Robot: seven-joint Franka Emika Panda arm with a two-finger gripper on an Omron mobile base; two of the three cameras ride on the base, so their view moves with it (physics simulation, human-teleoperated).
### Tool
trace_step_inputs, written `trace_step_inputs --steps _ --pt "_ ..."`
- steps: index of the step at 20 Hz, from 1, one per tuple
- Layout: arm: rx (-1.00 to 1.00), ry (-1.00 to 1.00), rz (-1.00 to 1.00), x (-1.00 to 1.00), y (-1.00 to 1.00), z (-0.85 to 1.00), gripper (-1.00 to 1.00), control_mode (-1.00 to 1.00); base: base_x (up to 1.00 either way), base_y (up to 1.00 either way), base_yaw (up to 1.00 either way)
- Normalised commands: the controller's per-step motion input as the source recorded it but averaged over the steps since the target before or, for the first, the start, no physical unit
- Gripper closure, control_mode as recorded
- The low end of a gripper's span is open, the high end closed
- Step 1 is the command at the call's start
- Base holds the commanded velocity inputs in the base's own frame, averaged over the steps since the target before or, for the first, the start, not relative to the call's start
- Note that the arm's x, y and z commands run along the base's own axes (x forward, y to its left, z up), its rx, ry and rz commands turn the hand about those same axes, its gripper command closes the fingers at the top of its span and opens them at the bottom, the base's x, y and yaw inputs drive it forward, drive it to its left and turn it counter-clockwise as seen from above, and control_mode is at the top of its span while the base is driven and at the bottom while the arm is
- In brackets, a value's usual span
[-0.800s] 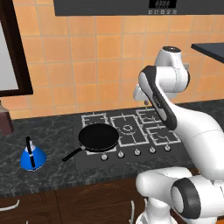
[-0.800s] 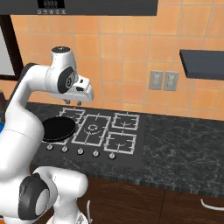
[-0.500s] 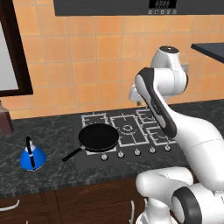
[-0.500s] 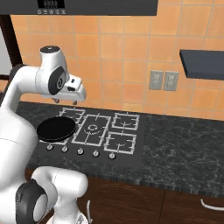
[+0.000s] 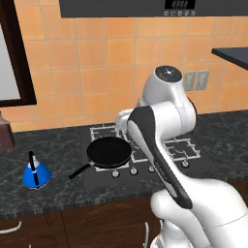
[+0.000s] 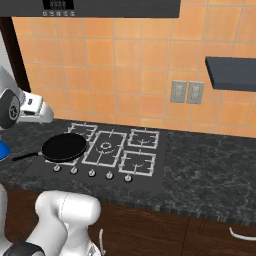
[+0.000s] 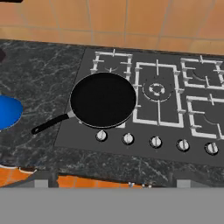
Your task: Pick the kettle from the counter and place it on a stove burner. Then turn the burner on.
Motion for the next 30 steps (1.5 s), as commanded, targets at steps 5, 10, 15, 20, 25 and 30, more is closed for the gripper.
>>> trace_step_inputs --steps 5,10,15,20,25,30 --pt "-0.04 -0.01 0.16 -0.50 1.00 0.13 -1.00 -1.00 0.00 0.00 0.00" --pt "-0.01 0.00 0.15 -0.07 1.00 0.00 -1.00 -1.00 0.00 0.00 0.00" --pt "0.00 0.10 0.15 0.08 1.00 -0.28 -1.00 -1.00 0.00 0.00 0.00" --pt "-0.04 0.18 0.00 0.63 1.00 -0.90 -1.00 -1.00 0.00 0.00 0.00" --pt "-0.16 0.10 0.00 0.75 1.00 -0.32 -1.00 -1.00 0.00 0.00 0.00" --pt "-0.13 0.00 -0.08 0.50 0.93 -0.21 -1.00 -1.00 0.00 0.00 0.00"
